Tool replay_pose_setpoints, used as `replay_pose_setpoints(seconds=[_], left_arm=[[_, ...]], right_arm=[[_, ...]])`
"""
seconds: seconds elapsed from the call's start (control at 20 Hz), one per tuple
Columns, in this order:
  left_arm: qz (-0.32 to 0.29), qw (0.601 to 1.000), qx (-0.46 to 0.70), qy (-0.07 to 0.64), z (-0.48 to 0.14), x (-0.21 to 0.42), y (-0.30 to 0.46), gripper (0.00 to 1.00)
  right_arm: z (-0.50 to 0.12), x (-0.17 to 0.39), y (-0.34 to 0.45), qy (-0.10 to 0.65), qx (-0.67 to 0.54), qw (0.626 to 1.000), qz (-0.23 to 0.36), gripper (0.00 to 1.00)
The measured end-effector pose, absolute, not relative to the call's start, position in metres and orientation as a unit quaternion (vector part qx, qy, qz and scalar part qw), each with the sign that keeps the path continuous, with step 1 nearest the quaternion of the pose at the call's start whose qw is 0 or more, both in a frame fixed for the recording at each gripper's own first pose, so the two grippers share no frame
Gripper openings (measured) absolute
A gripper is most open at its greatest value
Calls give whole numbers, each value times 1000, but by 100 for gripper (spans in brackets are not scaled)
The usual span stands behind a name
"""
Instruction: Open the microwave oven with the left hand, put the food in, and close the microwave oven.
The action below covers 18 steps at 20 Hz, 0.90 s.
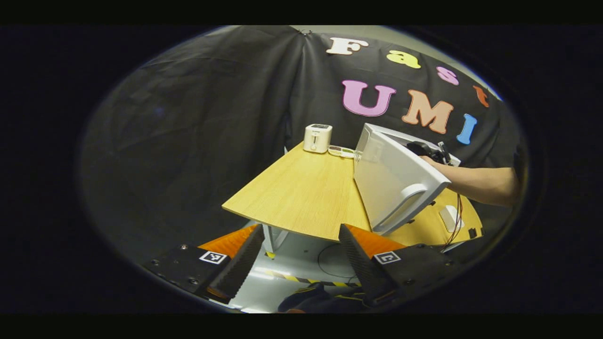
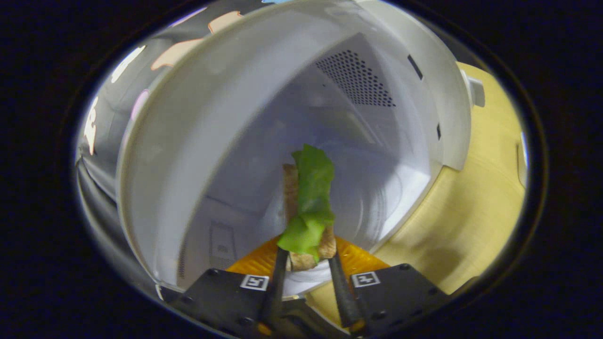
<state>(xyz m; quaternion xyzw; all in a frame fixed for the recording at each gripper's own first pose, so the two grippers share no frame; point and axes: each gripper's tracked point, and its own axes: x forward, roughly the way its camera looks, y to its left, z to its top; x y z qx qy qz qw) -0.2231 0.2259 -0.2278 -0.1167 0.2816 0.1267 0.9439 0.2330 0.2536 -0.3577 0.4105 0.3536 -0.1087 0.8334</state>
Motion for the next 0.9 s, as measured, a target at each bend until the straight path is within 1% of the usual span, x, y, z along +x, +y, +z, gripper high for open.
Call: replay_pose_setpoints(seconds=[0.05,0.1,0.15,0.2,0.3,0.35,0.45,0.5,0.75,0.8,0.9], left_arm=[[124,945,-117,281,-227,-219,225,97],[120,945,-117,279,-227,-214,223,97],[116,946,-115,280,-226,-211,222,97],[112,946,-114,280,-227,-208,220,97],[105,947,-116,279,-228,-200,218,97],[105,947,-117,279,-228,-198,218,97],[103,948,-119,277,-229,-194,217,97],[103,948,-119,276,-228,-192,216,97],[94,951,-113,271,-226,-187,215,98],[93,952,-112,270,-226,-186,214,98],[93,953,-110,266,-223,-186,214,97]], right_arm=[[-364,226,251,368,399,833,-108,63],[-365,229,250,362,395,838,-103,76],[-364,230,248,360,385,844,-101,79],[-365,230,244,361,377,847,-104,87],[-363,228,242,365,378,844,-106,87],[-363,226,240,367,375,844,-109,92],[-360,224,236,364,367,849,-112,92],[-359,219,234,367,362,850,-112,87],[-363,212,231,373,345,855,-103,88],[-362,212,230,373,344,856,-103,98],[-357,212,228,367,345,858,-102,98]])
